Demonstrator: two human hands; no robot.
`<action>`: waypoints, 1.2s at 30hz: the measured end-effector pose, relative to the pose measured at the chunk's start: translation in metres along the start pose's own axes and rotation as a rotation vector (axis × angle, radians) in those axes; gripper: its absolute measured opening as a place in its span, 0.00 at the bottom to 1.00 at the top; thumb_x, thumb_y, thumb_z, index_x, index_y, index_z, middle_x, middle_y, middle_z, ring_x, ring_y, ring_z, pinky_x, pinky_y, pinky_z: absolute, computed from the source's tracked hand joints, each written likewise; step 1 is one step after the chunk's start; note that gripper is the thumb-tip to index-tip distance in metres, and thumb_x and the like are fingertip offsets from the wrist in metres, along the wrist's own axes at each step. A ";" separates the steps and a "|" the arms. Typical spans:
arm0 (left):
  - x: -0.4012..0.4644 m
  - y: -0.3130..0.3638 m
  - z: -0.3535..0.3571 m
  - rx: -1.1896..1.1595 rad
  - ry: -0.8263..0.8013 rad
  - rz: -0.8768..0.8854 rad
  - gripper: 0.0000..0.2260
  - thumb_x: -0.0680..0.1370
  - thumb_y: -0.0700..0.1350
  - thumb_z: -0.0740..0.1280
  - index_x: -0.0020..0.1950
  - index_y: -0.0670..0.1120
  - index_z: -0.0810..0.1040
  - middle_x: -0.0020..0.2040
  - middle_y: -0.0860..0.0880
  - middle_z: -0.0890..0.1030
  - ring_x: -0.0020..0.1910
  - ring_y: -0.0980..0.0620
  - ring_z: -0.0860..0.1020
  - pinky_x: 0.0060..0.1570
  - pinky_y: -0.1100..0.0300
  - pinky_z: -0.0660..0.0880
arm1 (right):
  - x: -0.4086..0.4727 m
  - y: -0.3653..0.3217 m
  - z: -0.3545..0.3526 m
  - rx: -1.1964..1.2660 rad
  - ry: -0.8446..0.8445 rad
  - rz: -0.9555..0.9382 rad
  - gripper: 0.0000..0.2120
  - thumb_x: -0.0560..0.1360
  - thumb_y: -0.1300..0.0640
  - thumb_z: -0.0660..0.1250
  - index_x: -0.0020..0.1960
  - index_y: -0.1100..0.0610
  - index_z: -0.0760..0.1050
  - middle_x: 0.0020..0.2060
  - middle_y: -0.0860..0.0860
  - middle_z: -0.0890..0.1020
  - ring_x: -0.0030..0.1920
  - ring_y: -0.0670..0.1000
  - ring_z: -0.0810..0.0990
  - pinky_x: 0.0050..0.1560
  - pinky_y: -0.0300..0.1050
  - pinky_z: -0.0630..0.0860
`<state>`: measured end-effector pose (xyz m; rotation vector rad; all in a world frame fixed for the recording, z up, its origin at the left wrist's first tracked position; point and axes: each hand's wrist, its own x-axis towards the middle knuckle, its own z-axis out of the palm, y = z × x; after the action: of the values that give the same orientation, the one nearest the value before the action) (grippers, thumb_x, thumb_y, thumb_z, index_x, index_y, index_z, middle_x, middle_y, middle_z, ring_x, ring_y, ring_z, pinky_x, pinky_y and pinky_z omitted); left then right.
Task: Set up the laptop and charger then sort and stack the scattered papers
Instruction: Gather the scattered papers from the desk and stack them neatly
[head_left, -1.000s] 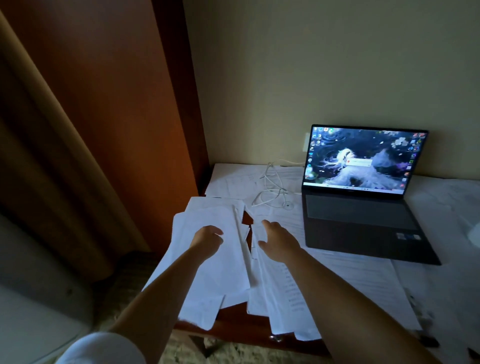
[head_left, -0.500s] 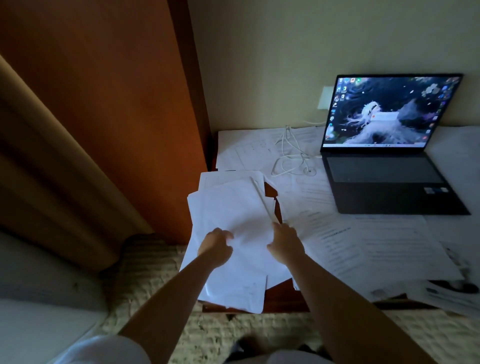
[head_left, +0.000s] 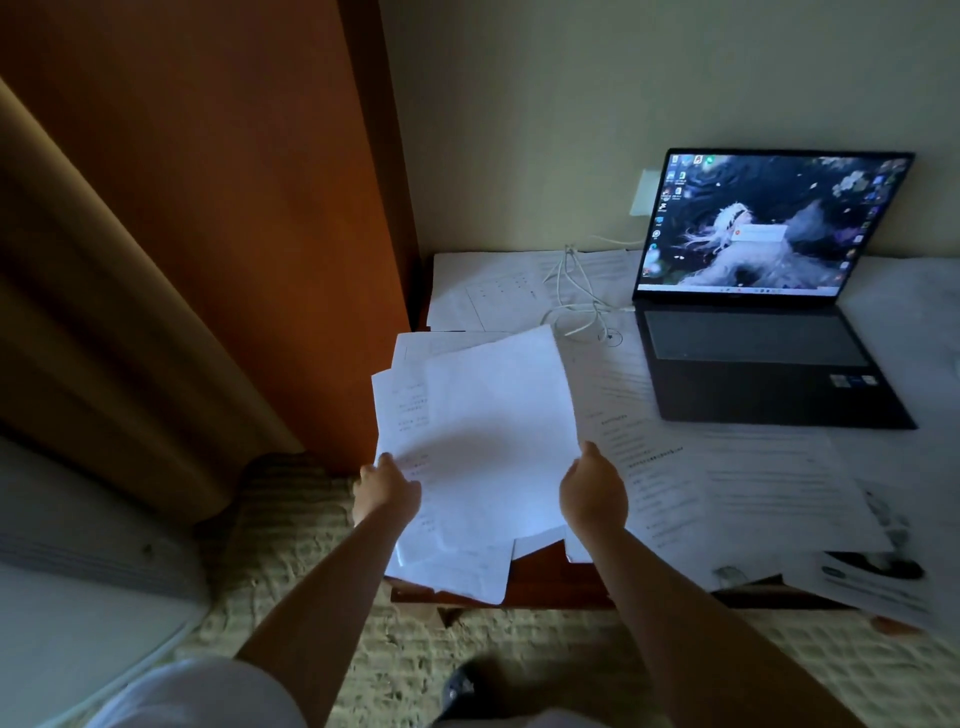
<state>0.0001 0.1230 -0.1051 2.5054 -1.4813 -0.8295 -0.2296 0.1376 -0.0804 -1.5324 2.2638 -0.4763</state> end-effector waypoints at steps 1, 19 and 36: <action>-0.003 -0.003 0.000 -0.013 -0.001 -0.025 0.20 0.74 0.44 0.66 0.65 0.46 0.68 0.60 0.42 0.73 0.56 0.42 0.74 0.53 0.46 0.78 | 0.000 0.006 -0.003 -0.004 -0.037 0.016 0.14 0.80 0.61 0.55 0.64 0.60 0.70 0.54 0.56 0.80 0.52 0.54 0.80 0.48 0.42 0.76; -0.042 0.001 0.006 -0.063 0.062 -0.130 0.19 0.72 0.45 0.73 0.61 0.44 0.76 0.59 0.43 0.77 0.57 0.43 0.76 0.54 0.53 0.76 | -0.024 0.032 -0.003 0.288 -0.213 -0.016 0.22 0.78 0.68 0.53 0.71 0.59 0.64 0.69 0.56 0.70 0.64 0.57 0.73 0.51 0.41 0.73; -0.017 -0.032 -0.014 -0.474 -0.039 -0.092 0.07 0.70 0.38 0.73 0.46 0.44 0.81 0.40 0.46 0.81 0.40 0.47 0.78 0.38 0.59 0.74 | -0.014 -0.017 0.018 0.231 -0.174 0.199 0.20 0.78 0.66 0.53 0.70 0.63 0.64 0.66 0.61 0.72 0.63 0.61 0.73 0.56 0.50 0.73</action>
<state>0.0258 0.1519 -0.0982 2.2196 -1.0286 -1.0980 -0.2021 0.1435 -0.0870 -1.1753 2.1161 -0.5055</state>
